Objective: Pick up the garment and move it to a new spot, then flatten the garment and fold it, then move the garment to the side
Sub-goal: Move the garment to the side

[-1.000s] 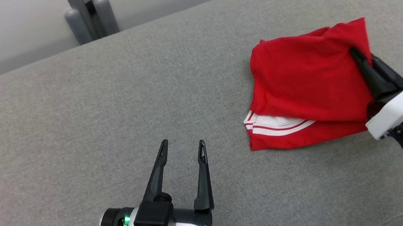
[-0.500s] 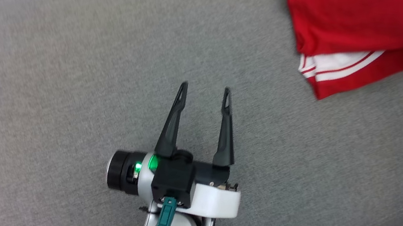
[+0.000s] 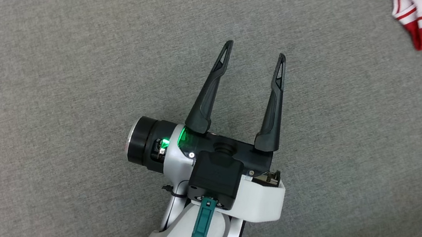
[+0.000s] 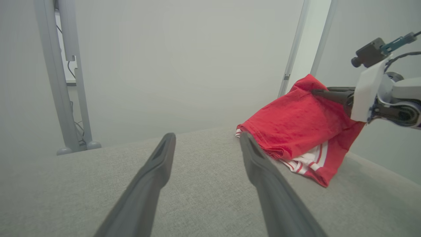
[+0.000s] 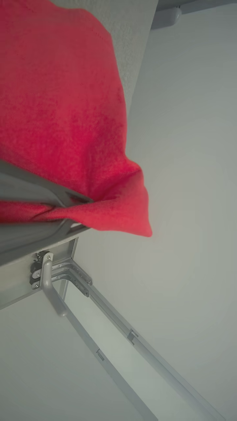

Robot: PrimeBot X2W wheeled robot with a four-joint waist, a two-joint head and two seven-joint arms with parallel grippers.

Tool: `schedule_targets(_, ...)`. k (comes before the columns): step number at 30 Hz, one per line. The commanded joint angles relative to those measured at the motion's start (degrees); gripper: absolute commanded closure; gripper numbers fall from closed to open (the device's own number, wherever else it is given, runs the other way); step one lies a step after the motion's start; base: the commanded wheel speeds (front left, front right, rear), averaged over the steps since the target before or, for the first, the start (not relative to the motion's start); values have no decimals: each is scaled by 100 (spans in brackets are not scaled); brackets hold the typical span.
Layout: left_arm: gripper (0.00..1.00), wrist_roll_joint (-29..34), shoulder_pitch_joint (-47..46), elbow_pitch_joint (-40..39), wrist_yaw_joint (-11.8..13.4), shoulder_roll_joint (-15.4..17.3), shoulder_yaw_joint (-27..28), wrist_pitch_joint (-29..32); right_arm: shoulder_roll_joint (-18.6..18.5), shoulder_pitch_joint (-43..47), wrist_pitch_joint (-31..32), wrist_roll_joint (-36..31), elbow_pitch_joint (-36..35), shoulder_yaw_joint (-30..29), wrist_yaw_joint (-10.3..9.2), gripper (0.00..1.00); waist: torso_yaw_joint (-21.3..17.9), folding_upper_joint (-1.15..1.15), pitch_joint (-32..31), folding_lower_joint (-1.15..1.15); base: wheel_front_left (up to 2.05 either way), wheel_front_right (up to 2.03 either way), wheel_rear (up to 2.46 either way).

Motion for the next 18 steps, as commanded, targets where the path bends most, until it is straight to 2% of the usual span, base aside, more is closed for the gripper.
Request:
schedule_targets(1, 0, -23, -117, -27, 43, 24, -28, -26, -18, -65, -1, -213, 69, -175, -2, 100, 45, 0, 40, 0, 0, 0, 0)
schedule_targets(12, 0, -34, -252, -79, 166, 29, -217, -15, 122, -218, -1, -1683, 488, -1486, -2, 100, 281, 0, 140, 0, 0, 0, 0)
schedule_targets(13, 0, -32, -258, -74, 170, 30, -226, -14, 135, -240, -1, -1754, 484, -1566, -2, 82, 297, 0, 151, 0, 0, 0, 0)
schedule_targets(14, 0, -34, -264, -70, 172, 30, -232, -13, 147, -245, -1, -1848, 478, -1649, -2, 44, 315, 0, 155, 0, 0, 0, 0)
schedule_targets(15, 0, -116, -236, -103, 180, 28, -206, -13, 168, -238, -1, -1949, 465, -1719, -2, 0, 334, 0, 156, 0, 0, 0, 0)
schedule_targets(18, 0, -207, -211, -166, 214, 25, -173, -17, 278, -127, -1, -2343, 246, -2052, -2, 0, 386, 0, 109, 0, 0, 0, 0)
